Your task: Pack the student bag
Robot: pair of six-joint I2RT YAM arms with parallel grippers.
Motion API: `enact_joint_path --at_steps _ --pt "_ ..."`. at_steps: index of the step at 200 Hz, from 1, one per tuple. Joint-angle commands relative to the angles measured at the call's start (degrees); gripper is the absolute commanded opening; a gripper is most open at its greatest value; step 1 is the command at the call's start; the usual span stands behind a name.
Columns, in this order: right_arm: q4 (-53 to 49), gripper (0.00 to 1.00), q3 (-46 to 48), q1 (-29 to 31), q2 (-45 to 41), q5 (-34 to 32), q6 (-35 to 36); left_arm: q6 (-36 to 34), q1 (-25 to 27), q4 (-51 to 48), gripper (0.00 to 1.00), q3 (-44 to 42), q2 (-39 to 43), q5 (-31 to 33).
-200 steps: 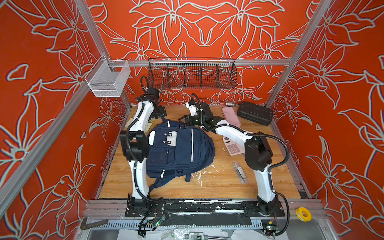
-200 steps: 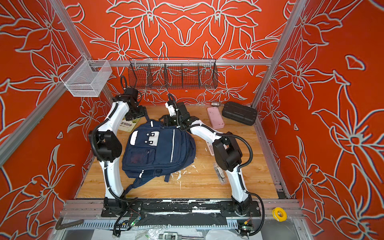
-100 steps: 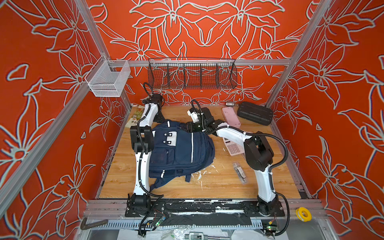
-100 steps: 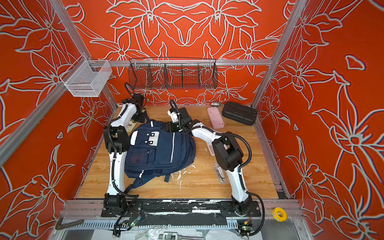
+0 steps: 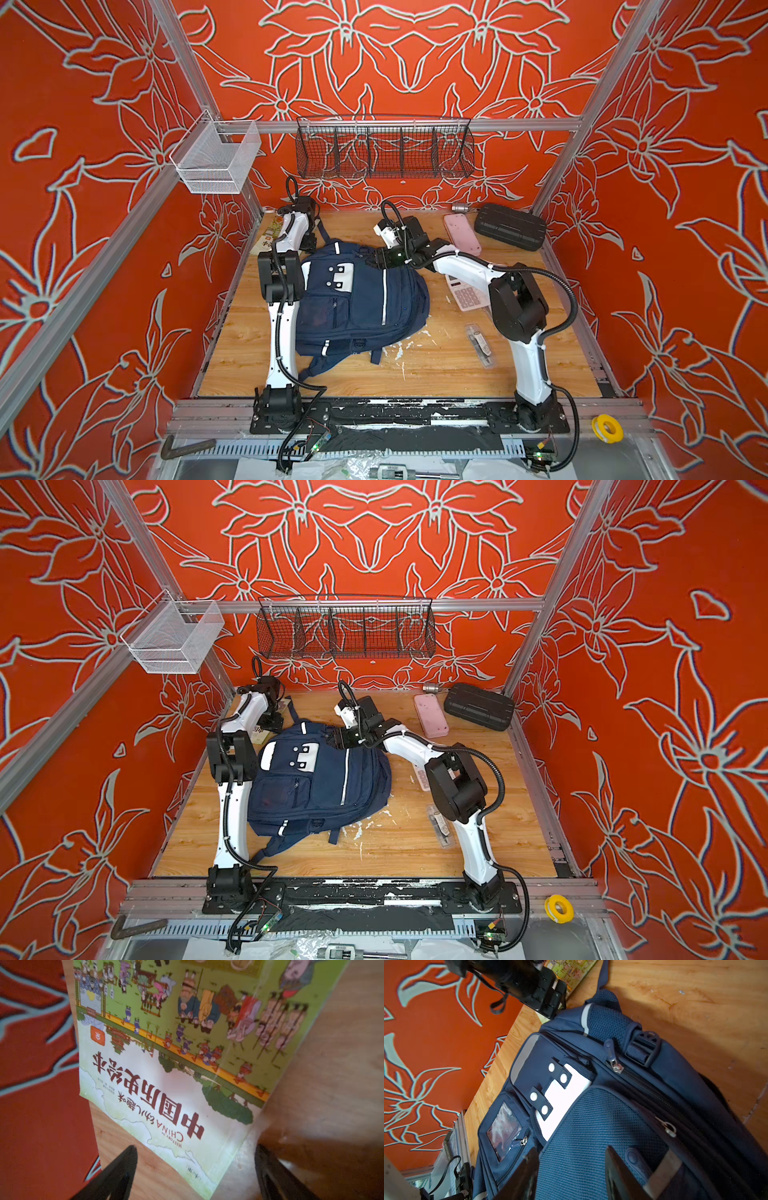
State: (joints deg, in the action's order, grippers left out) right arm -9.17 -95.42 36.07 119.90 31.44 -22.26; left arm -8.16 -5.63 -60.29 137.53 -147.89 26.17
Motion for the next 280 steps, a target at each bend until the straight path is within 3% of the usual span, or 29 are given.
enact_joint_path --at_steps 1,34,94,112,143,194,212,223,224,227,228,241,261,280 --pt "2.2 0.52 -0.6 -0.1 -3.3 2.0 1.8 -1.6 0.0 -0.4 0.88 0.2 -3.6 2.5" --pt "2.1 0.52 0.2 -0.8 -3.4 3.0 1.1 -0.6 -0.6 -2.6 0.75 0.3 -4.8 -0.3" --pt "2.6 0.51 0.8 -0.7 -3.2 2.7 -0.6 -0.5 -1.2 -3.7 0.23 0.0 -4.9 -4.9" --pt "2.5 0.51 0.9 -0.7 -3.2 2.4 -0.8 -0.5 -1.1 -3.3 0.0 -0.3 -4.3 -5.2" --pt "3.1 0.51 1.5 -0.7 -3.2 2.3 -0.9 0.7 -1.1 -3.0 0.0 -0.9 -1.2 -7.8" --pt "5.2 0.5 2.2 -0.6 -2.5 2.2 -1.4 4.9 -0.2 -4.2 0.0 -3.1 5.9 -18.8" --pt "6.6 0.49 2.5 -0.6 -2.4 2.7 -1.9 8.0 -0.4 -4.7 0.0 -3.6 7.5 -17.9" --pt "7.4 0.49 2.8 -0.4 -2.3 2.8 -2.4 10.5 -1.0 -4.0 0.27 -4.6 8.8 -17.1" --pt "7.5 0.49 2.8 -0.5 -2.3 2.8 -2.4 10.8 -1.0 -3.9 0.35 -4.7 8.9 -17.1" --pt "7.6 0.49 2.9 -0.4 -2.3 2.9 -2.5 11.7 -1.4 -3.8 0.41 -5.0 9.2 -17.0" --pt "7.7 0.49 3.0 -0.5 -2.3 2.9 -2.5 11.9 -1.4 -3.8 0.48 -5.1 9.4 -17.2" --pt "8.4 0.49 3.5 -0.3 -2.4 2.7 -3.1 16.0 -3.6 -2.7 0.83 -7.0 11.2 -21.8" --pt "10.2 0.49 4.8 -0.4 -2.7 2.9 -4.0 23.4 -8.9 1.2 0.94 -12.8 14.4 -34.8" --pt "12.2 0.49 6.0 -0.3 -3.0 3.3 -4.8 29.2 -13.1 8.7 1.0 -22.0 19.1 -42.4"
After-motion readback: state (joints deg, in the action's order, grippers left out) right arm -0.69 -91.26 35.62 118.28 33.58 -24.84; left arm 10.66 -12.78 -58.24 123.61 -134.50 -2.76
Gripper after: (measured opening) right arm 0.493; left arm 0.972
